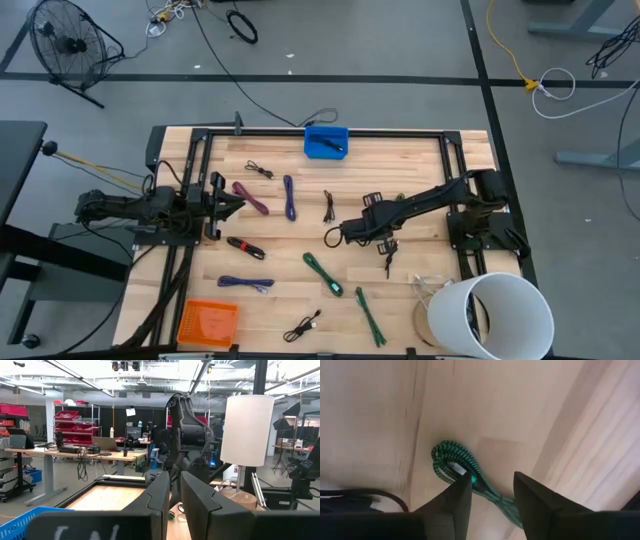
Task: Pick & Place USB Port
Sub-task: Put the green black charger cable into the orange bin
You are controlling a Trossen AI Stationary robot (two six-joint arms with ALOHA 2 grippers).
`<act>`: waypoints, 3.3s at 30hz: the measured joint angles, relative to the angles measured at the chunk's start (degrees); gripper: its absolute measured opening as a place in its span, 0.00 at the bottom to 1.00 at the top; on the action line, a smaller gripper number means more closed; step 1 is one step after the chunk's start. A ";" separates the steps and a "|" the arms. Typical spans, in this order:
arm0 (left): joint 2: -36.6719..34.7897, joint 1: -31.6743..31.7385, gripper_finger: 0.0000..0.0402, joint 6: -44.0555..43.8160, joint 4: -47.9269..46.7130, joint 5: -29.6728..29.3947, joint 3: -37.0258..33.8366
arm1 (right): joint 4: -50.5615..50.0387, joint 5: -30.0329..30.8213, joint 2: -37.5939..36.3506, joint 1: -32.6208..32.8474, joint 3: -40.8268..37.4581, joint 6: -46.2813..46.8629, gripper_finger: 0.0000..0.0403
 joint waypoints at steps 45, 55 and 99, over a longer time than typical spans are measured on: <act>0.02 0.00 0.13 -0.33 -0.98 0.02 -0.01 | 19.16 -7.74 -3.70 0.00 -9.91 -1.85 0.37; 0.02 -0.01 0.13 -0.33 -1.03 0.02 -0.02 | 24.17 -6.14 -4.14 0.08 -15.28 -2.47 0.36; 0.04 -0.02 0.13 -1.51 -1.36 0.02 0.00 | 0.82 5.11 -7.04 -10.88 -11.64 33.87 0.52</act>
